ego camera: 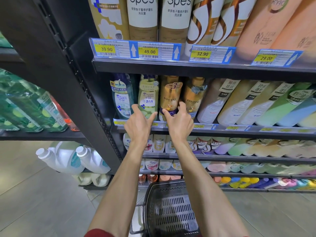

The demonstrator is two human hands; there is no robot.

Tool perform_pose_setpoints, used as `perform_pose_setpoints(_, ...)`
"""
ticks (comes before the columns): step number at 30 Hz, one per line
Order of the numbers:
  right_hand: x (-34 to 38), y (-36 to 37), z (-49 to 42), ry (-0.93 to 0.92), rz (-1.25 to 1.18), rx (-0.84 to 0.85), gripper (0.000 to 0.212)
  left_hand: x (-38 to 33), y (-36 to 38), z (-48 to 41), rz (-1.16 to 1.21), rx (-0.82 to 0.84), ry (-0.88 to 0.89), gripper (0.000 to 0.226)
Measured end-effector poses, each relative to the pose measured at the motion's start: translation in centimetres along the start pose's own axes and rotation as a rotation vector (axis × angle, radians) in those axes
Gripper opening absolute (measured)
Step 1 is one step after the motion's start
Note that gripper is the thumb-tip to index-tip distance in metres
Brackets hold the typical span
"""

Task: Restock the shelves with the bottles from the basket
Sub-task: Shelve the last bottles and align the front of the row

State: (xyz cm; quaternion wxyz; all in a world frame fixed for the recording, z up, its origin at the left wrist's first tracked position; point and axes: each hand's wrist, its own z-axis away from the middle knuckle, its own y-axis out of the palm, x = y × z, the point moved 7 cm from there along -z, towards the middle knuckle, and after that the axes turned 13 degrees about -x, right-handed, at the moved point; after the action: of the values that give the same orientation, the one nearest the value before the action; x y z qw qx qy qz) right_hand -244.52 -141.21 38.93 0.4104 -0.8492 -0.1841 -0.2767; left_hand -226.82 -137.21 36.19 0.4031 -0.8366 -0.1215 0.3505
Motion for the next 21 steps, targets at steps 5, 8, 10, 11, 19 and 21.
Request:
perform_pose_setpoints(5, 0.04, 0.04, 0.27, 0.061, -0.011, -0.033, 0.061, 0.08, 0.13, -0.07, 0.011, -0.012, 0.001, 0.074)
perform_pose_setpoints(8, 0.14, -0.02, 0.40, 0.068, 0.005, -0.064, 0.063, 0.10, 0.31, -0.04, 0.012, -0.015, 0.009, 0.074)
perform_pose_setpoints(10, 0.15, -0.10, 0.48, 0.071, 0.002, -0.089, 0.063, 0.15, 0.47, -0.04, 0.009, -0.007, 0.012, 0.074)
perform_pose_setpoints(11, 0.15, -0.09, 0.55, 0.068, -0.001, -0.095, 0.063, 0.20, 0.51, -0.09, 0.009, -0.004, 0.015, 0.074)
perform_pose_setpoints(19, 0.03, 0.07, 1.01, 0.087, -0.011, -0.138, 0.064, 0.21, 0.70, -0.21, 0.017, 0.038, 0.031, 0.071)
perform_pose_setpoints(21, -0.20, 0.12, 0.99, 0.107, -0.003, -0.130, 0.064, 0.16, 0.73, -0.19, 0.015, 0.049, 0.035, 0.071)
